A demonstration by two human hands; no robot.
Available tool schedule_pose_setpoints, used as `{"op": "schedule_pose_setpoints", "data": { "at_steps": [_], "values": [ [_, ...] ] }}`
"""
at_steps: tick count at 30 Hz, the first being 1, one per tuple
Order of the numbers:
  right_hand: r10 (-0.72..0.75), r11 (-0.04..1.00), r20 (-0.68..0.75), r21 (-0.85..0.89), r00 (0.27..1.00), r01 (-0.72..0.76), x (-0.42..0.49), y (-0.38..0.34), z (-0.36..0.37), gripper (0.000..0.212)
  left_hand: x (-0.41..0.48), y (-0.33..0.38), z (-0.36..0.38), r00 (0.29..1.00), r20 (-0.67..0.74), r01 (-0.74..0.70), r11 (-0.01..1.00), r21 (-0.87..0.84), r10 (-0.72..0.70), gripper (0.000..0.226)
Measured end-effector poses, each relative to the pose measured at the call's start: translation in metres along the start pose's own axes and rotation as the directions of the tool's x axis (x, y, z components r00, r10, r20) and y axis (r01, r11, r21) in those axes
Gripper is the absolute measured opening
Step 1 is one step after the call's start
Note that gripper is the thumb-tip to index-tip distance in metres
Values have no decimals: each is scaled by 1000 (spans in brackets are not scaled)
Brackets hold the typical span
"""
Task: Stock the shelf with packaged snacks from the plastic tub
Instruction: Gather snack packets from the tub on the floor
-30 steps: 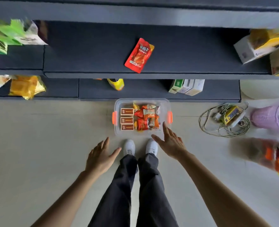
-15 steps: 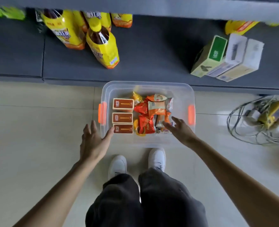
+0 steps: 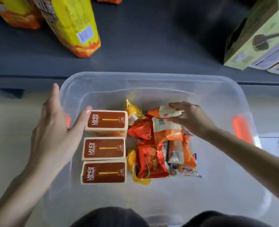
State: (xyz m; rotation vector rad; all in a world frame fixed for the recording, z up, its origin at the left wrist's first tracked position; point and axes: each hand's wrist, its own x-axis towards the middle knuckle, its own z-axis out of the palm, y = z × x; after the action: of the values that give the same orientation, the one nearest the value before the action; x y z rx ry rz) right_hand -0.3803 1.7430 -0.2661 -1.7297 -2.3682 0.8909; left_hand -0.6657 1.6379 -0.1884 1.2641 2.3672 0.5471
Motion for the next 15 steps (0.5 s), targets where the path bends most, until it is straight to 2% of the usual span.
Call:
{"op": "schedule_pose_setpoints", "data": {
  "at_steps": [3, 7, 8, 11, 13, 15],
  "values": [
    [-103, 991, -80, -93, 991, 96, 4, -6, 13, 51, 0, -4, 2, 999, -19, -50, 998, -26, 49, 79],
    [-67, 996, -159, -65, 985, 58, 5, -11, 13, 36, -2, -6, 1, 999, 12, -43, 999, 0, 43, 77],
    [-63, 995, -172, -87, 983, 48, 4, -11, 11, 31, -3, -7, 0, 997, -2, -74, 997, 17, 74, 78],
    [-115, 989, -217, -115, 969, 91, -4, -19, -7, 21, -13, -5, -2, 952, -76, -295, 955, 28, 296, 78],
    [-158, 987, -191, -60, 969, 149, -14, -34, -29, 19, -21, 4, -1, 911, -69, -410, 910, -57, 406, 71],
    [-184, 977, -43, 100, 982, 187, -27, -57, -53, 14, -30, 20, 0, 898, 60, -412, 881, -232, 435, 69]
  ]
}}
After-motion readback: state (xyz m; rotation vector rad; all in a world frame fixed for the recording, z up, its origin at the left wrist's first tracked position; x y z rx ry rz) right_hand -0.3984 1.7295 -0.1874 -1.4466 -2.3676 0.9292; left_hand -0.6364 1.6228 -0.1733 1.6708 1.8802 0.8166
